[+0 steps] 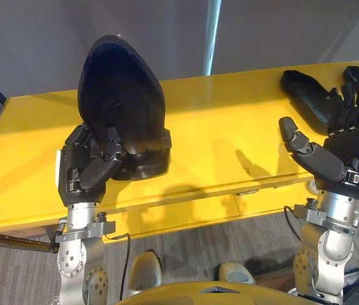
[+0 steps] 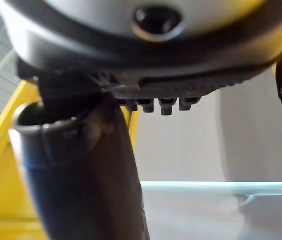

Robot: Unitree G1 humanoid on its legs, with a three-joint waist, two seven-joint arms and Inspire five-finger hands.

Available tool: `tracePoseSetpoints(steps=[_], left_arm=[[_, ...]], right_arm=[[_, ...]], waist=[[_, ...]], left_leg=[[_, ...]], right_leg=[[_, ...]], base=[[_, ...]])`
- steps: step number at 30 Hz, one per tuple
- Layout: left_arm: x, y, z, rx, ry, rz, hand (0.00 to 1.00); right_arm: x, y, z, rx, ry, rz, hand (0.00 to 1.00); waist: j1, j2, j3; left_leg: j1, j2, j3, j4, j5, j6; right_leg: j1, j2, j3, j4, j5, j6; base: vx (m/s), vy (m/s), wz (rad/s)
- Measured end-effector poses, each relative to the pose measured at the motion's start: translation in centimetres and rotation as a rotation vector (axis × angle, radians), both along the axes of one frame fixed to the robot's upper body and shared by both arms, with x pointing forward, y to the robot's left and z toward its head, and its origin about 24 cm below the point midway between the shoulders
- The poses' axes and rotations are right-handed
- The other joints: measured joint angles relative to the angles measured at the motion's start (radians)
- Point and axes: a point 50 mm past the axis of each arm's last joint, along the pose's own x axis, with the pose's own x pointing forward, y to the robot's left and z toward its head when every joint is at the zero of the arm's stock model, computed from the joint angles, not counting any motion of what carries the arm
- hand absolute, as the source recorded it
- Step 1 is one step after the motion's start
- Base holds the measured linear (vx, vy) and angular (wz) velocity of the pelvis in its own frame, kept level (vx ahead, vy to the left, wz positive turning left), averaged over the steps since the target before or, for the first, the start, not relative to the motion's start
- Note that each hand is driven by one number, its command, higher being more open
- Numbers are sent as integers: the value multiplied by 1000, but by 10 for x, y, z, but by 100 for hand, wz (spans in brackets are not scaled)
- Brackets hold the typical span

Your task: Walk over and take three plastic housings, then place them on the shelf

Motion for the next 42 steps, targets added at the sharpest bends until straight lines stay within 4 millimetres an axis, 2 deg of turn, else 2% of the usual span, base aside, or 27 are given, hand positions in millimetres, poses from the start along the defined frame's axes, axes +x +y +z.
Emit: tracePoseSetpoints(steps=[1,3,7,10,14,16,18,22,23,28,33,37,42], left_arm=[[0,-1,-1,-7,0,0,0],[-1,0,-1,-13,4,14,0],[4,-6,1,-16,-10,-2,0],[12,-16,2,-35,7,-57,0],[18,-23,-2,1,83,-99,0],[26,-26,-3,7,106,-131,0],[37,-28,-5,2,133,-152,0],[80,-25,-14,-78,215,-148,0],[93,-21,-15,-96,230,-124,0],[130,3,-22,-242,311,-49,0],[146,8,-34,-344,411,-44,0],[150,-3,-53,-405,543,-98,0],[153,-8,-54,-401,570,-105,0]], right_arm=[[0,-2,1,-10,-1,4,100],[0,-2,2,-20,1,10,100],[-1,2,-4,34,25,13,100],[-5,4,-17,92,83,-3,100],[-9,9,-31,141,153,-3,100],[-8,10,-34,143,179,6,100],[-7,12,-35,139,196,18,100],[-2,12,-40,74,255,61,100],[-1,11,-40,49,265,81,100],[1,1,-42,-35,296,119,100],[3,-1,-38,-92,291,161,100],[7,5,-36,-122,279,219,100],[9,11,-38,-119,282,249,100]], waist=[[5,3,0],[13,23,-13],[-18,40,-30],[-19,21,-37],[-21,-11,-51],[-32,-18,-55],[-42,-23,-58],[-56,-22,-66],[-73,-22,-68],[-123,-6,-85],[-154,8,-97],[-160,7,-97],[-164,6,-96]], left_leg=[[1,-19,-28,3,-5,4],[23,-47,-42,-20,3,12],[50,-61,-1,-90,41,1],[60,-60,21,-128,53,7],[107,-68,75,-163,51,16],[107,-74,92,-166,50,24],[108,-82,117,-169,48,32],[135,-82,183,-176,42,36],[146,-83,199,-186,43,35],[186,-84,250,-240,62,31],[214,-80,268,-279,92,25],[247,-85,273,-341,119,24],[269,-99,268,-380,138,30]], right_leg=[[-18,2,19,4,4,-6],[-42,1,59,23,5,-9],[-36,-11,74,-43,57,25],[-18,-12,74,-107,109,47],[11,-31,96,-170,149,72],[10,-40,98,-189,169,84],[9,-49,102,-213,186,86],[9,-52,154,-249,221,82],[6,-52,166,-250,223,79],[-15,-47,195,-268,234,53],[-11,-31,208,-283,253,53],[0,-27,203,-283,258,56],[11,-35,194,-286,259,58]], base=[[-59,-44,-38],[-28,10,-58],[53,39,-22],[98,65,-15],[27,66,-34],[-29,74,-22],[-62,72,-28],[-81,45,-48],[-89,17,-38],[-68,-2,-36],[40,-22,-13],[21,-7,-1],[-31,2,2]])
